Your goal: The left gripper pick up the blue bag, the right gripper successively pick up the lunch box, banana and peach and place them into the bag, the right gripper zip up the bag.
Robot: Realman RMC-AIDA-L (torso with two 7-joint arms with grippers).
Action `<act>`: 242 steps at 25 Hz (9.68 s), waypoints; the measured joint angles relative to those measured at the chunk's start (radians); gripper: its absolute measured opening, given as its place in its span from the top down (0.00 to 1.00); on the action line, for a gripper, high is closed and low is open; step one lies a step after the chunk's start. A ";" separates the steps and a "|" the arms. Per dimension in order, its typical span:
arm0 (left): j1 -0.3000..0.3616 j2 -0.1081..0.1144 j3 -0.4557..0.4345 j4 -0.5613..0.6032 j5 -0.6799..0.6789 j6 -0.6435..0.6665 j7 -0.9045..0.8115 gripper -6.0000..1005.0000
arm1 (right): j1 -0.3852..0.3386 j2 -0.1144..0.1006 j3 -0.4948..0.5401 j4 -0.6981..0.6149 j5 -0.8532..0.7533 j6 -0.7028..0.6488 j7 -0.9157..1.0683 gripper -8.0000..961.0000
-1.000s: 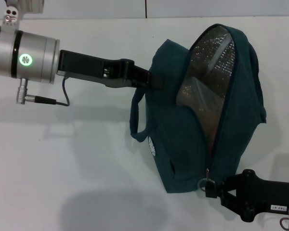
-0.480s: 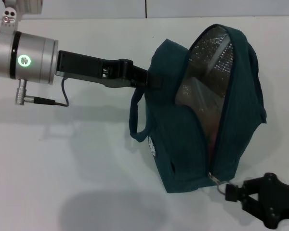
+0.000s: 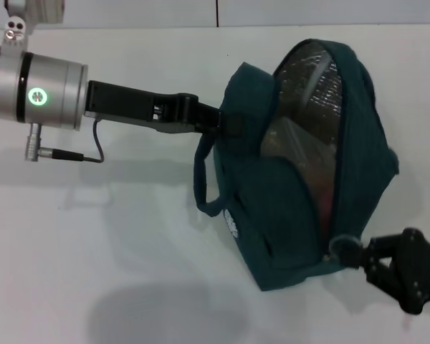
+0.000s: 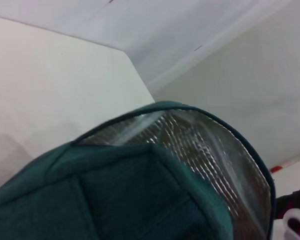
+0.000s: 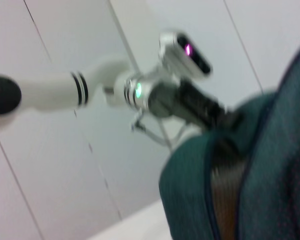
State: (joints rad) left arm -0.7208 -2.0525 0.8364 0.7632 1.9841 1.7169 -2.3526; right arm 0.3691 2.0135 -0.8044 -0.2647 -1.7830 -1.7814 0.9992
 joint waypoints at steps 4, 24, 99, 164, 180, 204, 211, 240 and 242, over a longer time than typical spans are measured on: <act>0.001 -0.003 0.000 -0.007 -0.009 0.006 0.050 0.94 | 0.010 0.001 -0.007 0.001 0.070 -0.027 -0.013 0.97; 0.196 -0.031 -0.001 0.025 -0.335 0.013 0.439 0.62 | 0.033 0.007 -0.011 0.027 0.171 -0.083 -0.056 0.97; 0.208 -0.032 0.020 -0.420 -0.445 -0.071 1.260 0.82 | 0.443 0.014 -0.001 0.197 0.438 0.058 -0.049 0.97; 0.146 -0.032 0.222 0.658 -0.056 -0.114 0.187 0.13 | 0.312 0.014 -0.001 0.193 0.596 0.189 0.078 0.97; 0.130 -0.035 0.559 0.838 0.284 -0.295 -0.105 0.17 | 0.310 0.014 -0.002 0.198 0.597 0.187 0.078 0.97; 0.158 -0.037 0.598 0.865 0.292 -0.310 -0.031 0.78 | 0.300 0.014 -0.001 0.199 0.608 0.187 0.080 0.97; 0.157 -0.037 0.598 0.869 0.292 -0.310 -0.033 0.89 | 0.291 0.014 -0.001 0.200 0.626 0.190 0.081 0.97; 0.174 -0.036 0.575 0.872 0.242 -0.343 -0.016 0.95 | 0.223 0.011 -0.051 0.183 0.697 0.498 0.121 0.84; 0.177 -0.036 0.575 0.871 0.241 -0.357 -0.015 0.94 | 0.203 0.010 -0.051 0.176 0.723 0.468 0.121 0.83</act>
State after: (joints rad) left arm -0.5441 -2.0889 1.4111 1.6340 2.2255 1.3598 -2.3678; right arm 0.5723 2.0237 -0.8551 -0.0889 -1.0596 -1.3135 1.1200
